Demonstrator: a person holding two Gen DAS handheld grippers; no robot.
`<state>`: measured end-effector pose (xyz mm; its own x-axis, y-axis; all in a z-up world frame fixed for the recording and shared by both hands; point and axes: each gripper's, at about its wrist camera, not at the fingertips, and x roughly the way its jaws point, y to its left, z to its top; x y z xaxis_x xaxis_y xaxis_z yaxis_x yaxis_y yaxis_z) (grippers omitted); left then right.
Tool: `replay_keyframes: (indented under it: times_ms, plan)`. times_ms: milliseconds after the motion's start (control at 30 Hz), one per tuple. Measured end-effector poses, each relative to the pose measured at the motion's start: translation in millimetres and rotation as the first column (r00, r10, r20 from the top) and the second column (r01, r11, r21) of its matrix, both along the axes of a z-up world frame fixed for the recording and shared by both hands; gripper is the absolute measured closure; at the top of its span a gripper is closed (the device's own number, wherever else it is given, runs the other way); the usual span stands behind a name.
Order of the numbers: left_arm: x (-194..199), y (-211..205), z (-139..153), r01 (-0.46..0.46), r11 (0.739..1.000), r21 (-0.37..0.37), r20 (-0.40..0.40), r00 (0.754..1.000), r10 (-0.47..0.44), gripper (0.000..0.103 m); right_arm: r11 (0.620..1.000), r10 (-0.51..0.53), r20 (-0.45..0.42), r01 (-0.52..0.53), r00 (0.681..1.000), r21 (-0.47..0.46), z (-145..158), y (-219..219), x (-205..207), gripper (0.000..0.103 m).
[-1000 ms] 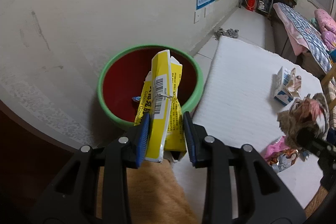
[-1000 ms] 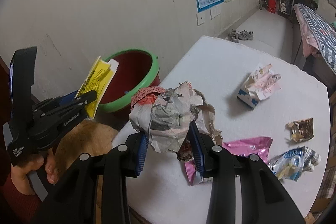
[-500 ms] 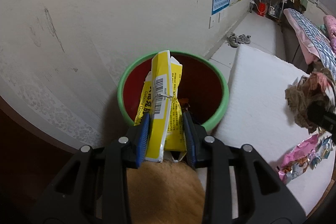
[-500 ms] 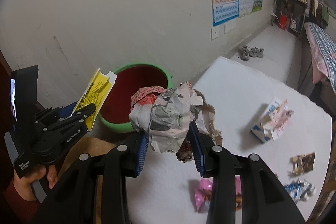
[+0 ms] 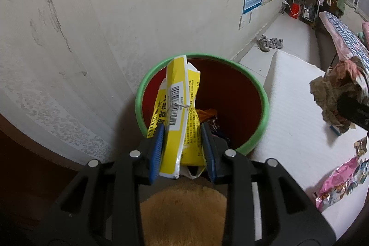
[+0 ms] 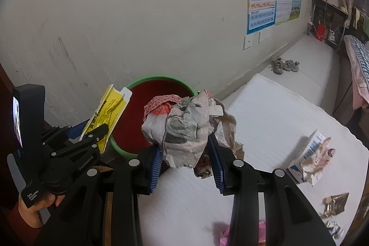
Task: Collect trash
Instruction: 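Carry the yellow box and crumpled wrapper over the red bin with both grippers, then open both grippers to drop the box and wrapper into the bin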
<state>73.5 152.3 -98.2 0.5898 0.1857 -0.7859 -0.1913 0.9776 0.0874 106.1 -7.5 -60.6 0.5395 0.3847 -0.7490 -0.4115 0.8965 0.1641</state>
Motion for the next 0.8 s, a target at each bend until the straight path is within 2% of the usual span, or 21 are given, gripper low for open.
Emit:
replay_keyframes:
  times_ms: [600, 700, 733, 800]
  plan:
    - [34.8, 12.8, -14.5, -0.012, 1.0, -0.004, -0.02, 1.0, 0.012, 0.069, 0.998, 0.058, -0.055, -0.057, 0.997, 0.01, -11.4, 47.6, 64.8, 0.064]
    - [39.1, 13.1, -15.3, -0.018, 1.0, 0.004, -0.016, 1.0, 0.018, 0.064, 0.998, 0.069, -0.053, -0.069, 0.996, 0.009, -12.2, 53.3, 68.5, 0.057]
    - [40.1, 13.2, -16.1, -0.021, 1.0, 0.005, -0.017, 1.0, 0.021, 0.056, 0.997, 0.074, -0.051, -0.073, 0.996, 0.01, -12.2, 55.6, 69.9, 0.057]
    - [40.7, 15.1, -15.5, -0.031, 1.0, 0.0, -0.007, 1.0, 0.031, 0.043, 0.997, 0.08, -0.048, -0.08, 0.996, 0.014, -10.6, 59.3, 72.9, 0.049]
